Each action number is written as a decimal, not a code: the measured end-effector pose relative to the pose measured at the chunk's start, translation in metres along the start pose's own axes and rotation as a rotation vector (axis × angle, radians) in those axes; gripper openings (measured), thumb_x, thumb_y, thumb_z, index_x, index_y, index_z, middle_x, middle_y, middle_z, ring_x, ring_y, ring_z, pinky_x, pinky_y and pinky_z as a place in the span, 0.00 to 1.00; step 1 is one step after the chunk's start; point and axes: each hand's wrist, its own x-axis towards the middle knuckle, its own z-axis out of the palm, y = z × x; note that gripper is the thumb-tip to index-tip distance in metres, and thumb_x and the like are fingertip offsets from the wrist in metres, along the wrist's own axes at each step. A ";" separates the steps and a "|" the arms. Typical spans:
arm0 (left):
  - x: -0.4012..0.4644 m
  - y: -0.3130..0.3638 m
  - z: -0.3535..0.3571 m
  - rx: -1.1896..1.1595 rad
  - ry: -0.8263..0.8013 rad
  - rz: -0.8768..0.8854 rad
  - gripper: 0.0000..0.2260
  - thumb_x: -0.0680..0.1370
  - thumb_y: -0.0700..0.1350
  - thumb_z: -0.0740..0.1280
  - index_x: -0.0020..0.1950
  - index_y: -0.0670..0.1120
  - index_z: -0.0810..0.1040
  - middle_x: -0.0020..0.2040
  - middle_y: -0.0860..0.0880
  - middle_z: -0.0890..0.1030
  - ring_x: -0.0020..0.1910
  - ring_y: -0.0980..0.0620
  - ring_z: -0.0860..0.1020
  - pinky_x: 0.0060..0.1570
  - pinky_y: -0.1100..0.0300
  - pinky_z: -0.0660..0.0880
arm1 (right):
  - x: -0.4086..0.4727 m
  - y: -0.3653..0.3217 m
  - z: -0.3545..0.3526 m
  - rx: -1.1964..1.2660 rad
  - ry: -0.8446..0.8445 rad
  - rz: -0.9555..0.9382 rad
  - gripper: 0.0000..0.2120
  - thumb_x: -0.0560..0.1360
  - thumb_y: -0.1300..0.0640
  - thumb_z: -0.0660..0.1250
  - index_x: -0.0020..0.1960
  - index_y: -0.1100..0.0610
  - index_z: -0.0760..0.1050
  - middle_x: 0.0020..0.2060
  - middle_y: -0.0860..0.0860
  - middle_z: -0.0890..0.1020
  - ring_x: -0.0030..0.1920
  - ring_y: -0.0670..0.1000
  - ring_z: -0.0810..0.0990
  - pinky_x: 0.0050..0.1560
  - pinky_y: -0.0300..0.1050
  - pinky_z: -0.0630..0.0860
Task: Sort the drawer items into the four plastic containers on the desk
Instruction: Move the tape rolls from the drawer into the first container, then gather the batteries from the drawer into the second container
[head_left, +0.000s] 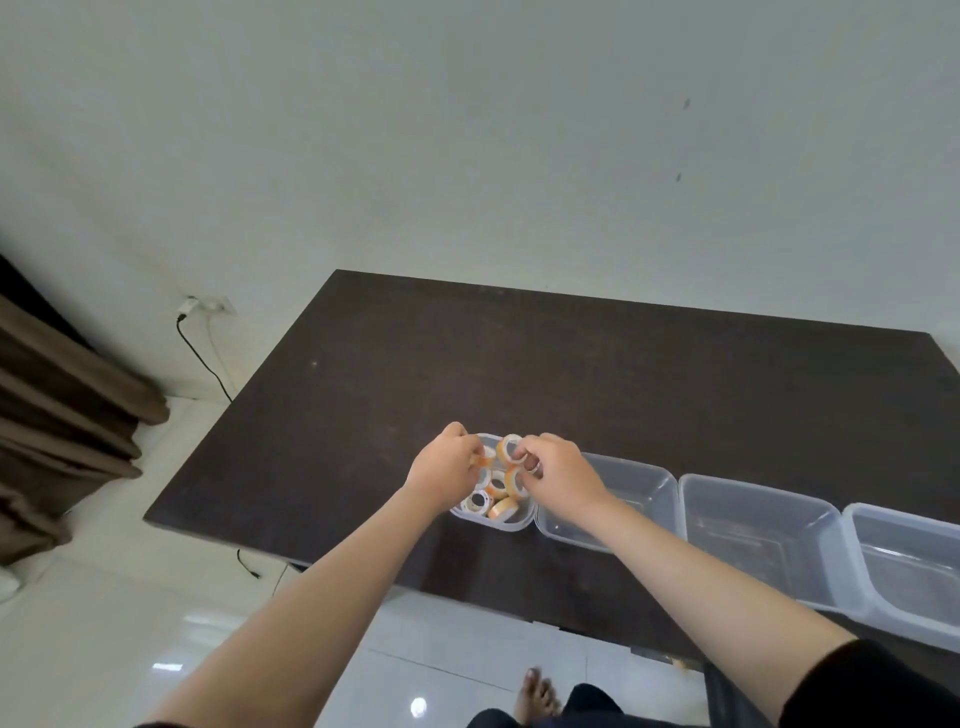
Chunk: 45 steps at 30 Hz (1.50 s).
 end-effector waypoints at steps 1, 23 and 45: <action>0.003 -0.001 0.001 -0.013 -0.020 0.007 0.14 0.75 0.41 0.63 0.60 0.46 0.77 0.56 0.46 0.74 0.51 0.45 0.77 0.45 0.56 0.74 | 0.004 0.001 0.001 -0.021 -0.023 -0.003 0.09 0.73 0.61 0.65 0.51 0.54 0.78 0.42 0.49 0.75 0.43 0.51 0.75 0.45 0.48 0.76; -0.130 0.024 0.034 -0.263 0.077 0.046 0.17 0.75 0.43 0.65 0.65 0.45 0.74 0.62 0.48 0.75 0.58 0.49 0.76 0.55 0.53 0.76 | -0.106 0.004 0.019 0.040 0.137 -0.018 0.11 0.73 0.63 0.66 0.53 0.56 0.80 0.47 0.52 0.82 0.45 0.52 0.80 0.49 0.51 0.79; -0.243 0.222 0.202 -0.350 -0.303 0.173 0.15 0.78 0.46 0.63 0.64 0.48 0.74 0.62 0.50 0.75 0.59 0.52 0.74 0.59 0.63 0.71 | -0.358 0.185 -0.014 -0.022 0.000 0.425 0.08 0.72 0.62 0.66 0.50 0.55 0.80 0.43 0.49 0.79 0.44 0.51 0.77 0.45 0.44 0.75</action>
